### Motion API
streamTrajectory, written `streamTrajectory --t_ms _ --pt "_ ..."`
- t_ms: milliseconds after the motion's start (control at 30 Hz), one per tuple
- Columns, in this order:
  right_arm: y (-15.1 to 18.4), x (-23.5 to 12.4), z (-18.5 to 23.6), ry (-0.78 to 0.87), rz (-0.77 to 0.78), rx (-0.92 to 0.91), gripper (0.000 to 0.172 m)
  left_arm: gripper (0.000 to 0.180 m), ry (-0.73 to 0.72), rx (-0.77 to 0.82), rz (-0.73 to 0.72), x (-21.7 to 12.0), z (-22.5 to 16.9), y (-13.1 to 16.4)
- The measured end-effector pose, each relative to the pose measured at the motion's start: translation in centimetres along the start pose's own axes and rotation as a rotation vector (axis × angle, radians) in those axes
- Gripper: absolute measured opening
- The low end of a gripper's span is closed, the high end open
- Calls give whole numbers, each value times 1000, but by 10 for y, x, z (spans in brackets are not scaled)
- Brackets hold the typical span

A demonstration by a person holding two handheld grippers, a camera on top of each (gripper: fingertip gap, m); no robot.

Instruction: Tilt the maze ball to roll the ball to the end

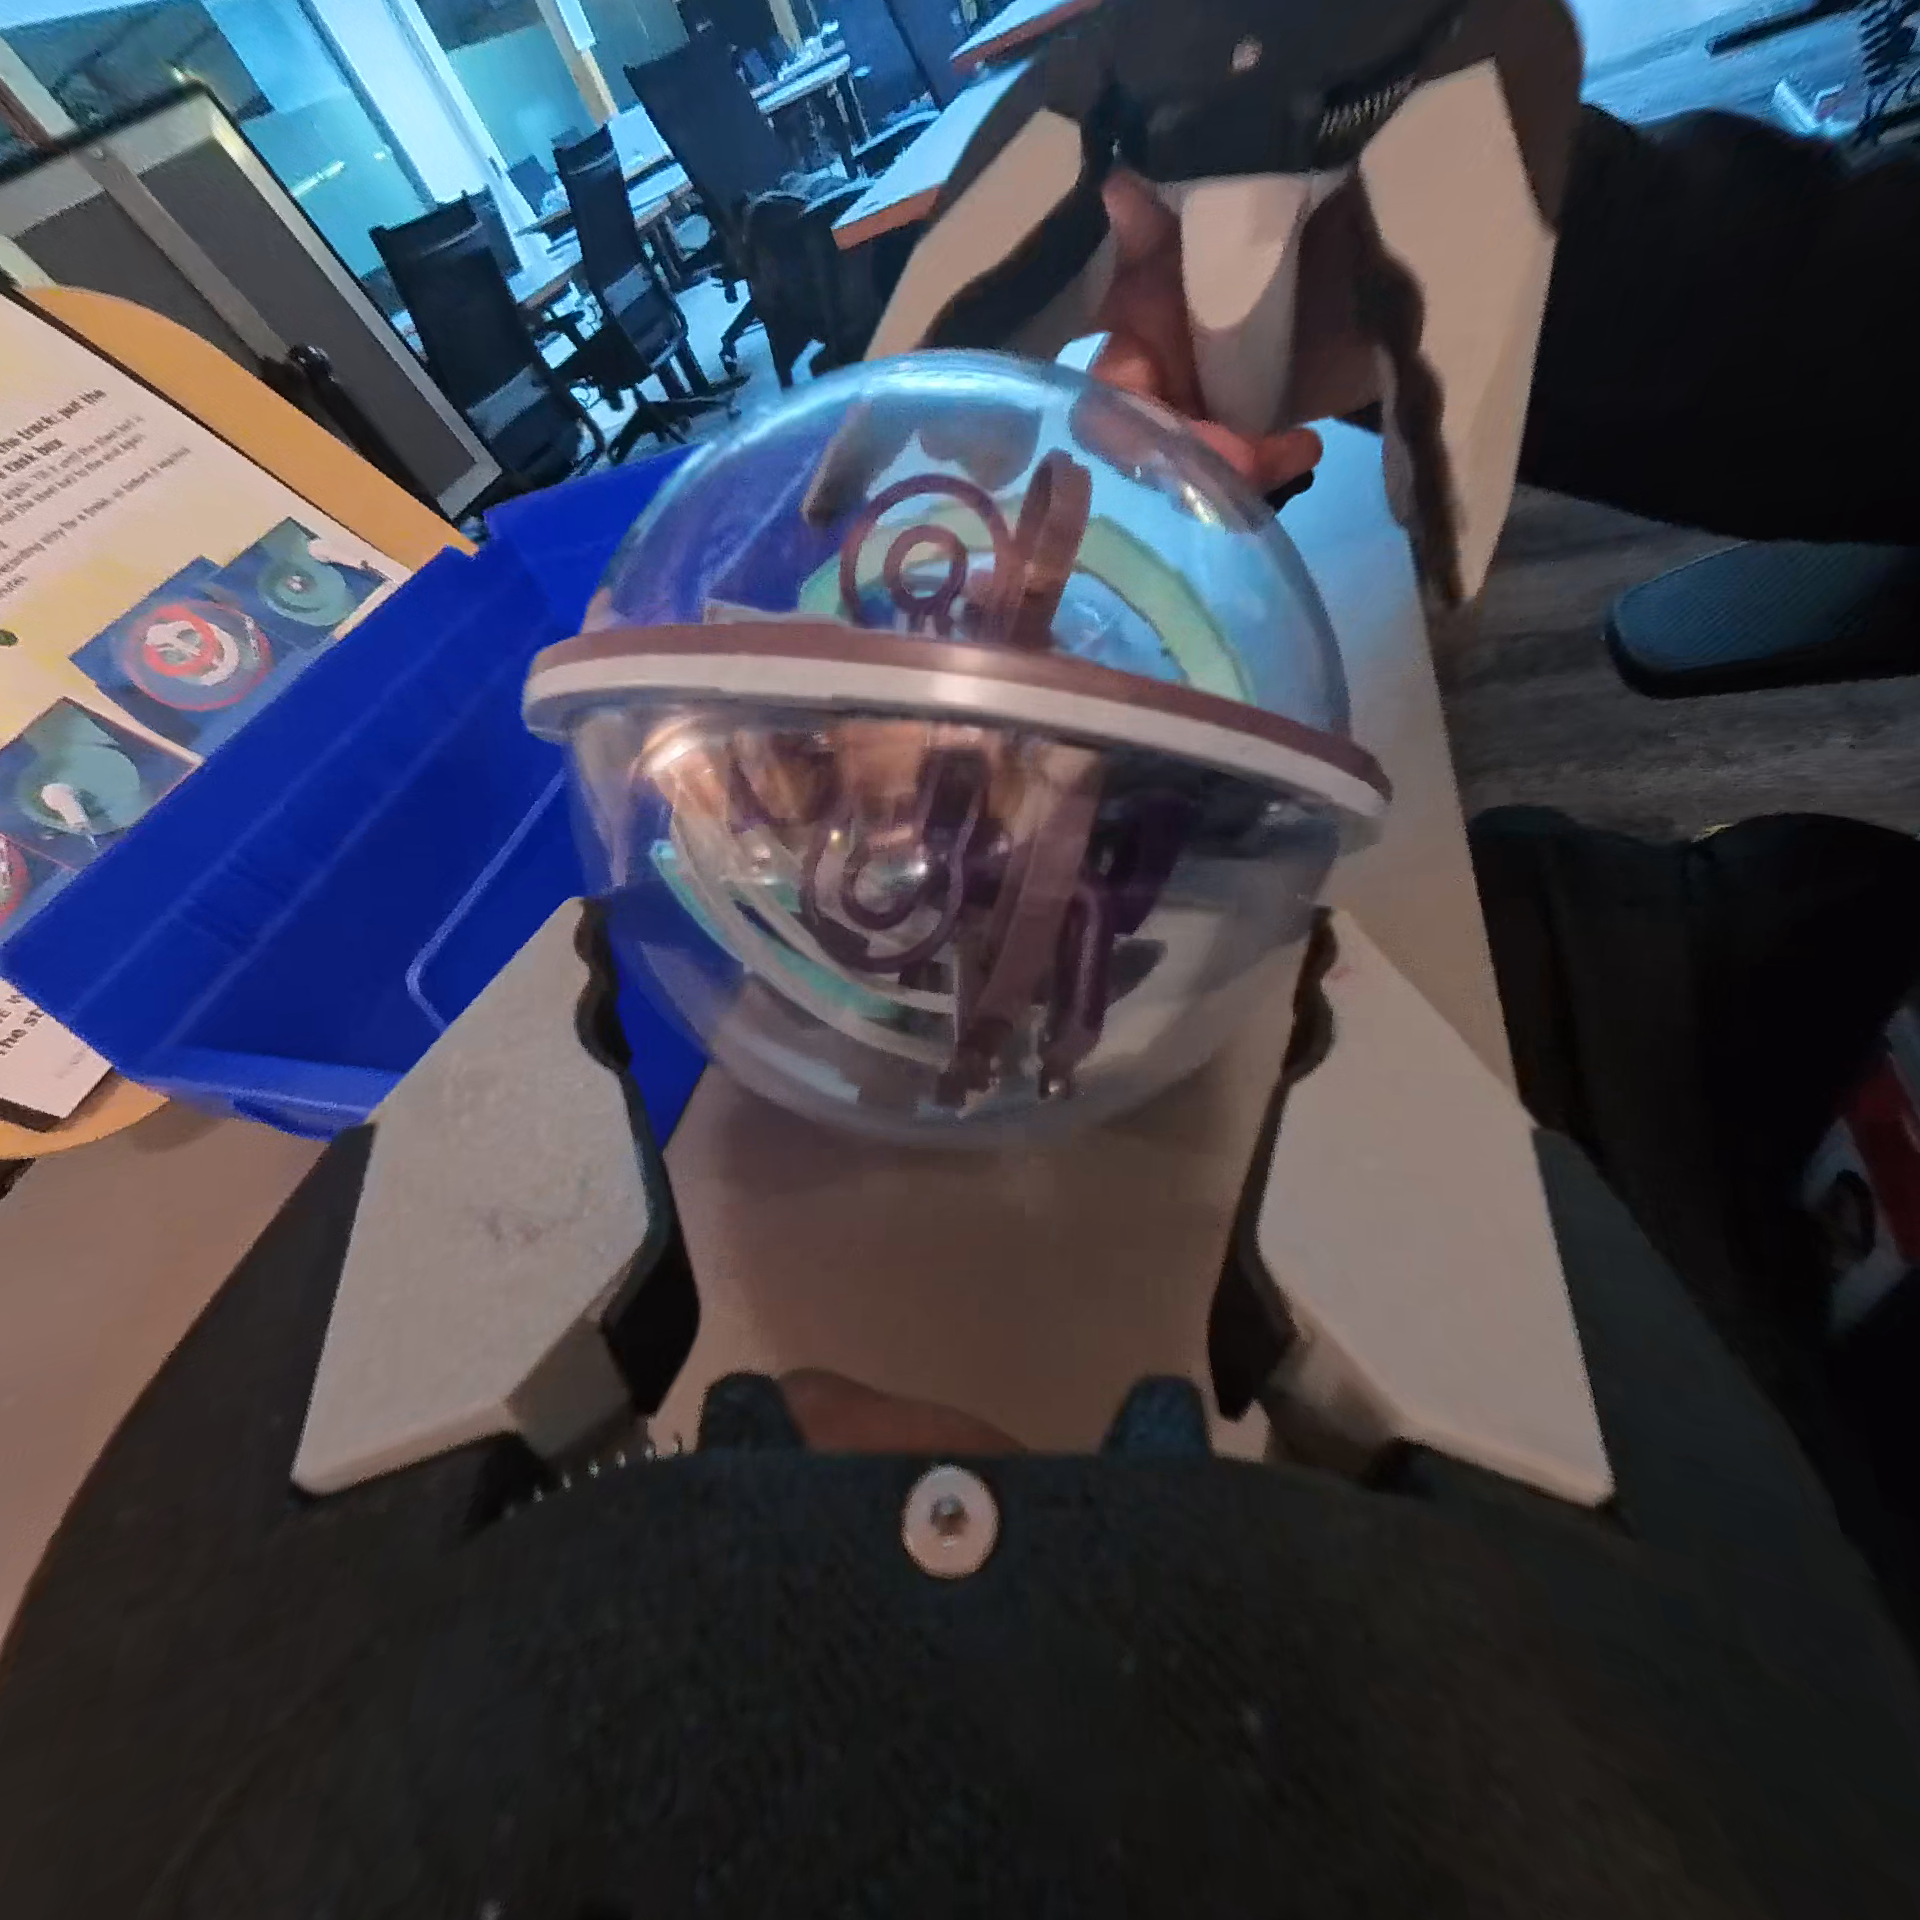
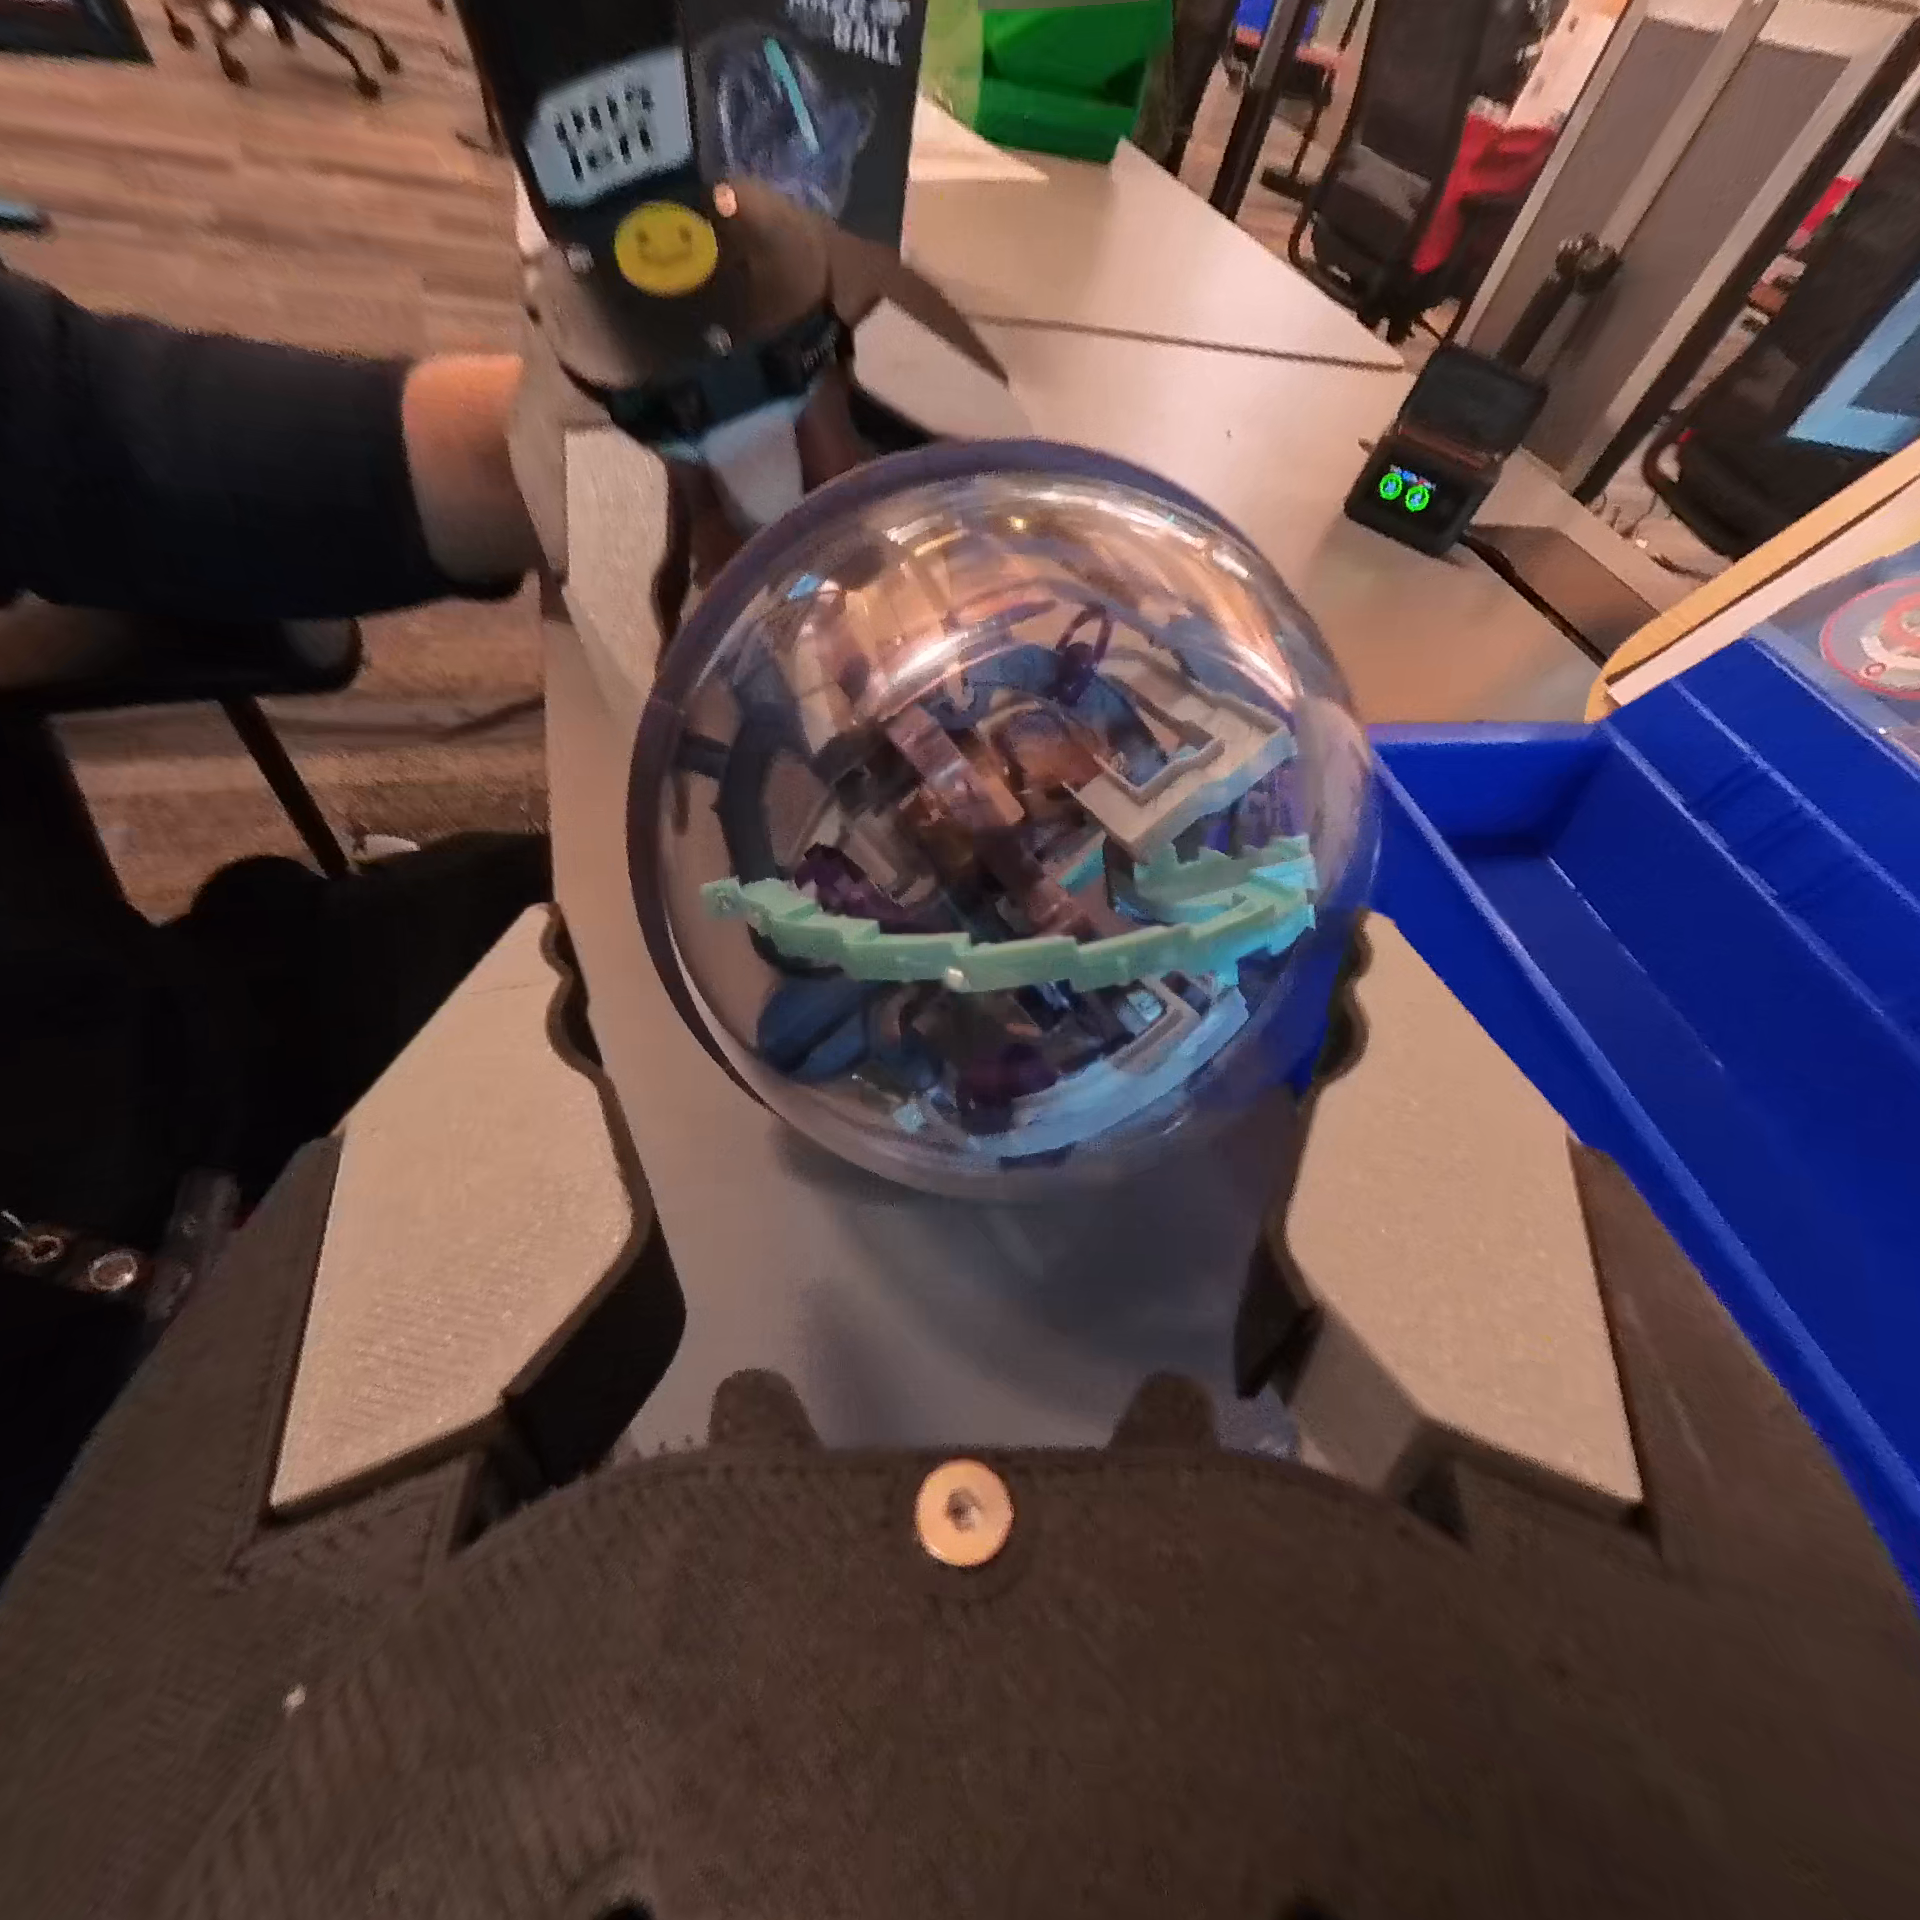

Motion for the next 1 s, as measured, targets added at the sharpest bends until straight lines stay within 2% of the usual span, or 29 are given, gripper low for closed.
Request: streamTrajectory --t_ms 100,200,267,467,567,733,867,1000 --pt "-5 -1 -3 -2 -63 20 127 130 7 -1 11 1 0 4" --pt "-12 -6 -9 3 -143 72 127 126 10 42 59 -3 4 11" --pt "-10 -15 -14 31 -142 91 130 124 -25 59 78 -11 12 17" --pt "-3 -42 -29 44 -238 193 127 112 16 -85 -32 -24 27 17" --pt "7 -39 -32 23 -218 221 127 108 66 -116 -59 -21 23 21" --pt "19 -27 -33 -19 -198 223 129 112 94 -102 -25 -15 15 26" --pt "23 -23 -35 -22 -273 194 128 111 62 -38 35 -10 12 32" --pt "25 -23 -34 -51 -350 203 126 109 73 -56 9 -13 12 31"
Point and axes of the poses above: each gripper's, where its closed fingertips meet, x out along the fingers, y out of its underside, z = x × y across the jaws, the point moved 8 cm from there along -x, back along the fingers, and after that the axes turned 9 degrees about -y, right-handed, at the moved point
